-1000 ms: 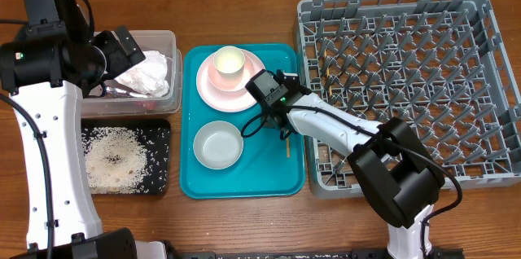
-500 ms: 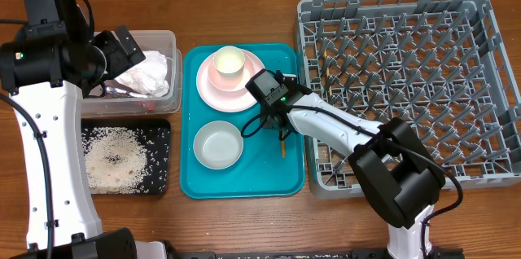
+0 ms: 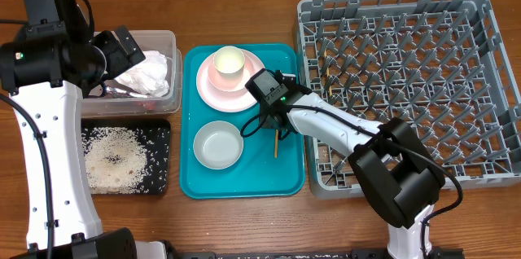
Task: Sort waste into correct bins and load items into the dishwasher
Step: 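Carry the chopstick right and insert it into the grey rack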
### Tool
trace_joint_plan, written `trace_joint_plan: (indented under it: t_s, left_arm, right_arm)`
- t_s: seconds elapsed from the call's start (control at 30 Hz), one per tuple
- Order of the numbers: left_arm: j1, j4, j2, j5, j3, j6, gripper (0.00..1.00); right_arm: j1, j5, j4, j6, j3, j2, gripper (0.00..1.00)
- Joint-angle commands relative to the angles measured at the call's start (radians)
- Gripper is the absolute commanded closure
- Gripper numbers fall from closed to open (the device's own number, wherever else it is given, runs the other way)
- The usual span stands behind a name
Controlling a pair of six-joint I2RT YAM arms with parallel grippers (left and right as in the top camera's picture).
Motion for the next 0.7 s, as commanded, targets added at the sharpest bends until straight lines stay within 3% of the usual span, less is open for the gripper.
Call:
trace_joint_plan:
  t_s: [0.0, 0.27, 0.47, 0.67]
  left_arm:
    - [0.0, 0.0, -0.006, -0.006, 0.016, 0.013, 0.0]
    - [-0.001, 0.0, -0.006, -0.006, 0.016, 0.013, 0.0]
    - [-0.001, 0.0, -0.006, -0.006, 0.016, 0.013, 0.0]
    - [0.0, 0.0, -0.006, -0.006, 0.016, 0.013, 0.0]
  right_arm:
    - [-0.004, -0.009, -0.01, -0.023, 0.031, 0.022, 0.96]
    - [-0.005, -0.004, -0.024, -0.222, 0.169, -0.081, 0.96]
    - [-0.008, 0.21, -0.064, -0.251, 0.214, -0.226, 0.96]
    - [-0.056, 0.314, -0.169, -0.422, 0.214, -0.333, 0.96]
